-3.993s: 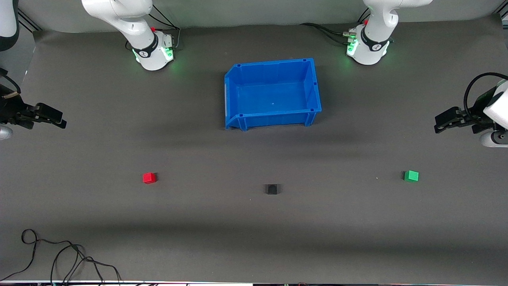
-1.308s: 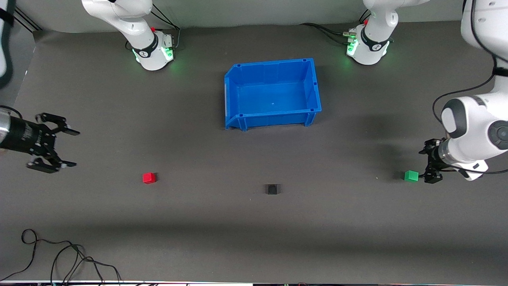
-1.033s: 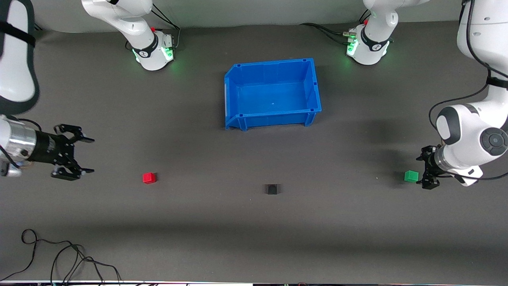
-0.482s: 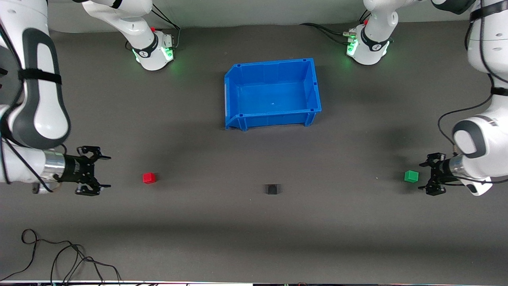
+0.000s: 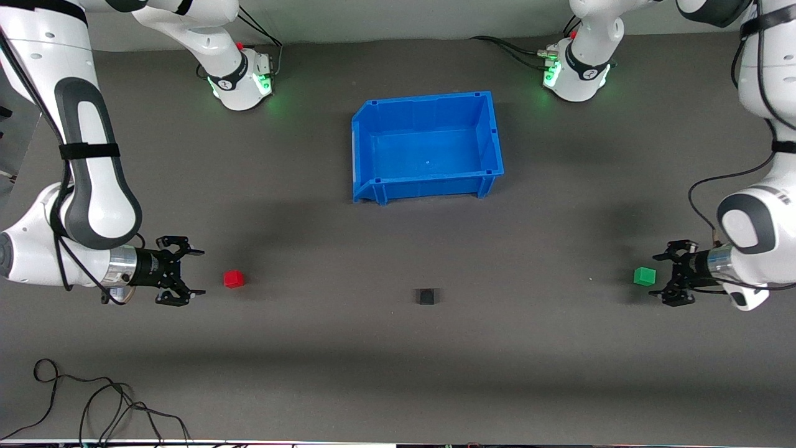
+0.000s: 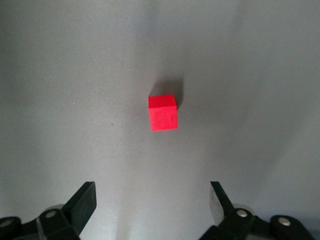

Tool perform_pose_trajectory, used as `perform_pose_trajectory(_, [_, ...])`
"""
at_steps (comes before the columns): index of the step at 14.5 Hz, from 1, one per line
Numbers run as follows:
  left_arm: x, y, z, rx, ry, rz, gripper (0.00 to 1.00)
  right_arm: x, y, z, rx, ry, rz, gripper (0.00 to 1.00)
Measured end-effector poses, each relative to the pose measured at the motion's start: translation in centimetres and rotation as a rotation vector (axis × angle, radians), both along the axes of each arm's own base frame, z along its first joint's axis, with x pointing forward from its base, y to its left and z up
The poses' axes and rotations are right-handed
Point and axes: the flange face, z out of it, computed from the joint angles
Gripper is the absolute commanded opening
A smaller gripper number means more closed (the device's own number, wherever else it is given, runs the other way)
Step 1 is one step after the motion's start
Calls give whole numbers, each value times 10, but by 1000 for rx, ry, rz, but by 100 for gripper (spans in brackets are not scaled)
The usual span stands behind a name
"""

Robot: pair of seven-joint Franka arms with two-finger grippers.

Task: Attach green and red cubes to black cube
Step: 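Lower the right gripper onto the red cube while the left gripper lowers onto green, then close the right gripper on the red cube while the left gripper grips green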

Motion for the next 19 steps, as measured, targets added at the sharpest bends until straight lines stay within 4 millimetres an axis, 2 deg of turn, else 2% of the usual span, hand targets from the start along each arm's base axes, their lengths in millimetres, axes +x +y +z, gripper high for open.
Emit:
perform_pose_trajectory(2, [0,-2,-9,-3,10,-2,98,-8,-5,-21,25,-29,11,100])
perform_pose_trajectory(6, [1,-4,-10,2,11,11,98,-22,-21,-61,94,-63,25,100])
perform_pose_trajectory(10, [0,13,-14,23,-5,37,96,-26,-38,-94,136,-88,15,100])
perform_pose_trajectory(12, [-1,19,-26,29,-6,47,88,-26,-38,-103,125,-94,9,100])
perform_pose_trajectory(14, [-2,20,-34,32,-4,50,73,-26,-34,-112,116,-95,6,100])
perform_pose_trajectory(15, [-2,19,-36,31,-3,50,69,-26,-32,-117,119,-94,4,100])
perform_pose_trajectory(18, [-1,19,-35,31,-4,49,69,-28,-31,-127,132,-97,6,100])
perform_pose_trajectory(19, [-1,18,-35,30,-2,48,58,-28,-31,-129,134,-97,5,100])
